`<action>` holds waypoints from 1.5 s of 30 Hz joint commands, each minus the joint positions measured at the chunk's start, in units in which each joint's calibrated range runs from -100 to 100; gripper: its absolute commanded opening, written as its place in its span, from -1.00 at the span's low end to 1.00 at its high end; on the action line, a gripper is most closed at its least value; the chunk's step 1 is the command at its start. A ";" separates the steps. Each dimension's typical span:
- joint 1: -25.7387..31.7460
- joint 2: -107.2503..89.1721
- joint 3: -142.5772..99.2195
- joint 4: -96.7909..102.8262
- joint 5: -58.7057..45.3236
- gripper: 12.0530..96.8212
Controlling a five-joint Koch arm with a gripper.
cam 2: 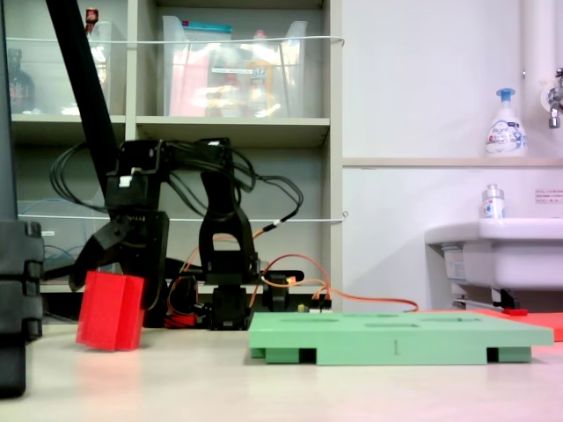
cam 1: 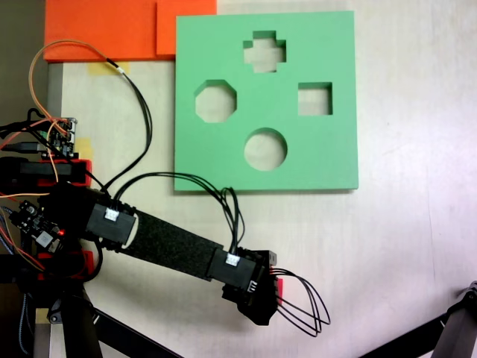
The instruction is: Put the cross columnar block into the corresponding hole
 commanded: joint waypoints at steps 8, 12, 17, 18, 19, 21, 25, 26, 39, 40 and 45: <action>0.59 -0.71 -1.41 -11.03 4.20 -0.18; 1.61 -5.88 -1.01 -14.21 6.40 -0.18; 2.93 -9.37 0.78 -17.58 7.72 -0.18; 3.27 -10.77 1.18 -18.25 8.06 -0.18; 3.61 -12.02 1.98 -19.41 8.45 -0.18; 4.49 -15.37 4.87 -20.85 9.43 -0.18; 7.08 -19.56 17.23 -20.85 11.38 -0.18; 8.11 -20.54 20.32 -20.85 12.16 -0.18; 23.93 -28.78 33.58 -20.85 23.00 -0.18; 25.10 -28.08 33.58 -20.85 23.54 -0.18; 29.99 -19.29 39.07 -20.85 25.49 -0.18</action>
